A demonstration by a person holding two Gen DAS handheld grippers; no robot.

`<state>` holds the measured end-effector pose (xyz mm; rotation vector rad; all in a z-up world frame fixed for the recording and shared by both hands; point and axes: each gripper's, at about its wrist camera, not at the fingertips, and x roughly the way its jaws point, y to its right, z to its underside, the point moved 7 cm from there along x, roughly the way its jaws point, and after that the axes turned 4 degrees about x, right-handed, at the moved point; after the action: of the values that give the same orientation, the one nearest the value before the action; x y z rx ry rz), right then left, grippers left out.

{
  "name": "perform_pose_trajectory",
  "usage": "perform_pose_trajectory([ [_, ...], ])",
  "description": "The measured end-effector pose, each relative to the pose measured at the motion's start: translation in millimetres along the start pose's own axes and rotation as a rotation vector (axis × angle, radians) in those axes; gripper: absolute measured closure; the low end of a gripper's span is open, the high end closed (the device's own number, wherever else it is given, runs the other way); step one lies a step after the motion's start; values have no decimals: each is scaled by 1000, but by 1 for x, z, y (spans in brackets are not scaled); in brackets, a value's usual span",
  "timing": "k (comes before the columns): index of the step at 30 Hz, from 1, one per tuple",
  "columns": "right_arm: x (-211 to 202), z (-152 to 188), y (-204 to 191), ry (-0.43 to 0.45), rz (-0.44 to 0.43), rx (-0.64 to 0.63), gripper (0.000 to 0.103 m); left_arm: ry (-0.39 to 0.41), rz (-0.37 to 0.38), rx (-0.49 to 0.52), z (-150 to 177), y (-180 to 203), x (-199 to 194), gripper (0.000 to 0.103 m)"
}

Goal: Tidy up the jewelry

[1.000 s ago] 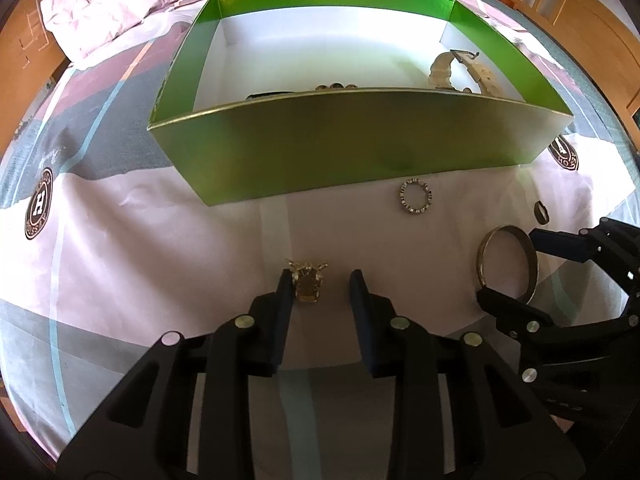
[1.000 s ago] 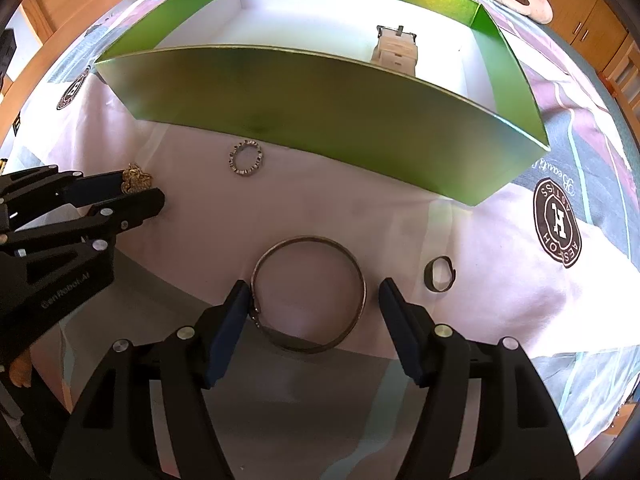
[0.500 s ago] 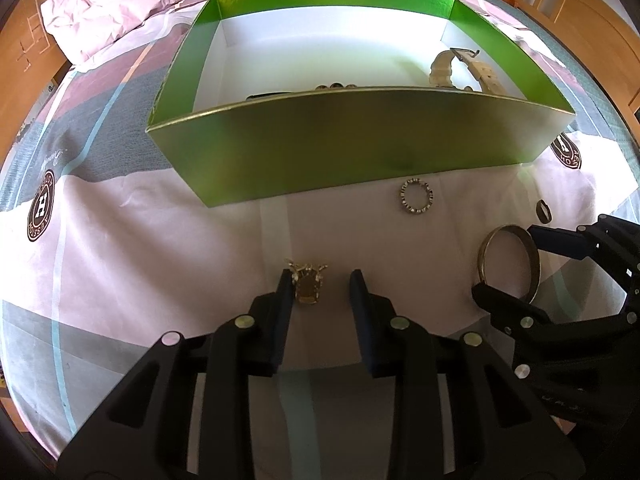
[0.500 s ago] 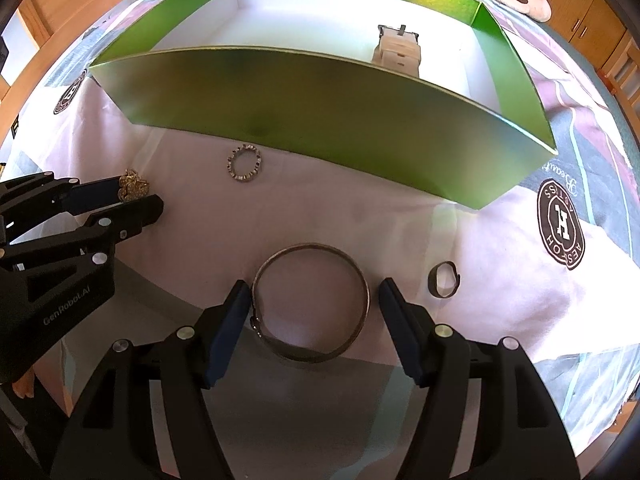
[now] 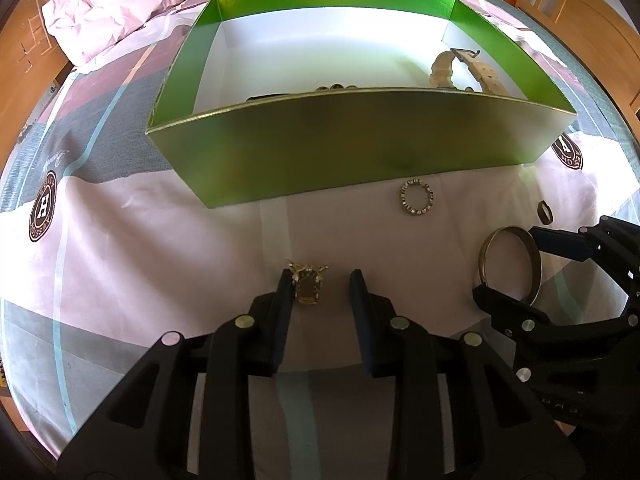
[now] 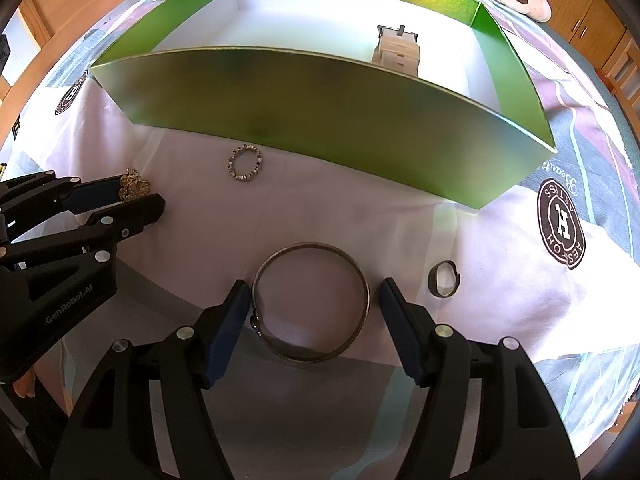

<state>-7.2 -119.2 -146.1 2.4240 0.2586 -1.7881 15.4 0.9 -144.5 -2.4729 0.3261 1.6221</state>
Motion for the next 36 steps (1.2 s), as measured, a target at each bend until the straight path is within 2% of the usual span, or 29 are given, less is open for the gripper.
perform_pose_trajectory([
  [3,-1,1,0,0,0,0,36,2,1,2,0,1,-1,80],
  [5,-2,1,1,1,-2,4,36,4,-5,2,-1,0,-1,89],
  [9,-7,1,3,8,-15,14,44,13,-15,-15,-2,-5,-4,89],
  [12,-7,-1,3,13,-15,17,44,26,-38,-21,-5,-11,-6,89],
  [17,-14,-7,5,49,-19,35,45,43,-30,-35,-7,-14,-12,89],
  [26,-39,-21,5,121,-74,21,45,164,63,-54,-19,-15,-48,89],
  [36,-45,-15,7,130,-68,10,44,173,38,-48,-22,-14,-50,89],
])
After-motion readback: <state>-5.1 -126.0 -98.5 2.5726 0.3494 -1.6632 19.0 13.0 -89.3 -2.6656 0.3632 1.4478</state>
